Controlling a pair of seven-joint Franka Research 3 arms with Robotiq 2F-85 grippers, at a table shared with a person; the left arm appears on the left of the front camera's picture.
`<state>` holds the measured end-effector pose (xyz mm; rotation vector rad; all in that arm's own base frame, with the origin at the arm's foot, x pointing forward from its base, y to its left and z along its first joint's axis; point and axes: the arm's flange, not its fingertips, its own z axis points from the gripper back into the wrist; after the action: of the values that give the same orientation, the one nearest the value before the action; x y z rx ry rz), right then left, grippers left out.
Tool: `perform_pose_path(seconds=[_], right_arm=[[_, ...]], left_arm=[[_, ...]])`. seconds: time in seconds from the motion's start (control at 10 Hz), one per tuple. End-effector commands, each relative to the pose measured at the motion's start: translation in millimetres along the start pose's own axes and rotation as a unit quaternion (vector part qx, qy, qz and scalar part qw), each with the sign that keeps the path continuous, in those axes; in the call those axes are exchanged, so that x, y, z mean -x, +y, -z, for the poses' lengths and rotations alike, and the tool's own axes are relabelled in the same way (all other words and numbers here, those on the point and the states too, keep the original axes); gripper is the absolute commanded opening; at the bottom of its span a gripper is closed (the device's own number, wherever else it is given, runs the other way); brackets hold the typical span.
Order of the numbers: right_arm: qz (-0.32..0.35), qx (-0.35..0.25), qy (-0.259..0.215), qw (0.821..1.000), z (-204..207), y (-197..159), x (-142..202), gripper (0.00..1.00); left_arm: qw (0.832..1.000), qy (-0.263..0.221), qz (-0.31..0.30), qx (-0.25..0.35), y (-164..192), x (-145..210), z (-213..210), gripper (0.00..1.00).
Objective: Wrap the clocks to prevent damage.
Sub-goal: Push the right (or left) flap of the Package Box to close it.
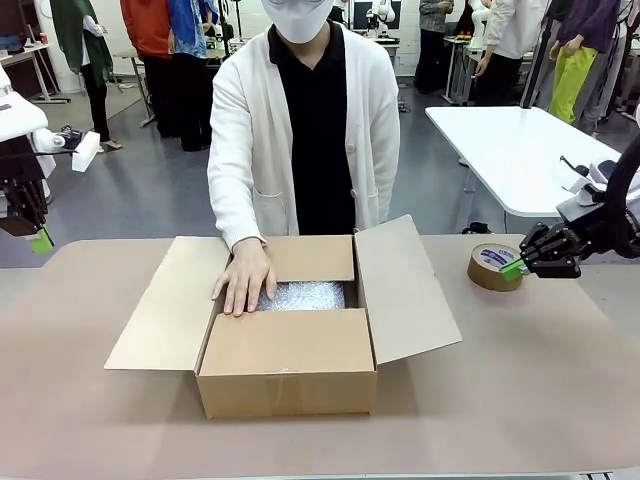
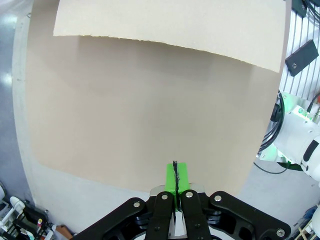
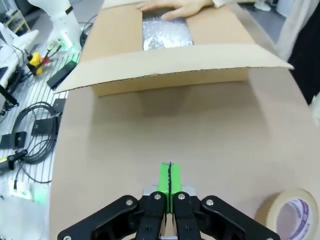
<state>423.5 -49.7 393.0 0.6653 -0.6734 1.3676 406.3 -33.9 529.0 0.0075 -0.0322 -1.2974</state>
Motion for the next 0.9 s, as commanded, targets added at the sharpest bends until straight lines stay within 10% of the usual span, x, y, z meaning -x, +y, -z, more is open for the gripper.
perform_pose_path(seconds=[0.0,0.8], right_arm=[[-0.023,0.013,0.003,1.0,-12,6,-6,0.01],[0.026,0.032,-0.044,0.998,45,4,0,0.01]], left_arm=[[1.0,-0.001,-0.011,-0.001,0,-1,-1,0.0],[1.0,-0.001,-0.011,-0.001,0,-1,-1,0.0]])
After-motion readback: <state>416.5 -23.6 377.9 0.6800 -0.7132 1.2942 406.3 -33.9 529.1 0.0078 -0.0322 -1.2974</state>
